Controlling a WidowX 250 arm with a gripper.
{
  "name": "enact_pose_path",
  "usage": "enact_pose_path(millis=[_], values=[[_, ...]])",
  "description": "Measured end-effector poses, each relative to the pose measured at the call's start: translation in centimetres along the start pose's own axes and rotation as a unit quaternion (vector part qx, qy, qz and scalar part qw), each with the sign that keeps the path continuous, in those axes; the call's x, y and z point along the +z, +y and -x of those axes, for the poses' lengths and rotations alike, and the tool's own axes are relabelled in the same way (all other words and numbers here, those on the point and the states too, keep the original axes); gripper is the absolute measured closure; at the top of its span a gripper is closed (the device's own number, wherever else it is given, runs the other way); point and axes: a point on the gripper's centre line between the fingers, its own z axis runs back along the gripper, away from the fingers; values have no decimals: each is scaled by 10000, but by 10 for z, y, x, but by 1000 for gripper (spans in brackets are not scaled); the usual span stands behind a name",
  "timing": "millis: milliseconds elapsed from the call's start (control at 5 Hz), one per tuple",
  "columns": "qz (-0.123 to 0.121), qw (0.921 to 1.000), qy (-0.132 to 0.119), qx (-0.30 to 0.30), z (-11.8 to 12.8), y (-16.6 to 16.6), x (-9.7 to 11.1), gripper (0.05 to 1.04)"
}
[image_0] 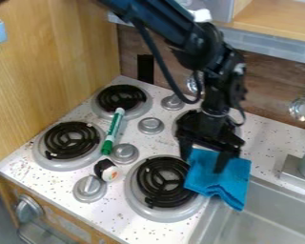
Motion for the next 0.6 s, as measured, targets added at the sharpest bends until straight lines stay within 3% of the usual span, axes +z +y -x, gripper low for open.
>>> enact_pose_path(millis=[600], values=[[64,10000,7,-47,-21,-22,-7,82]])
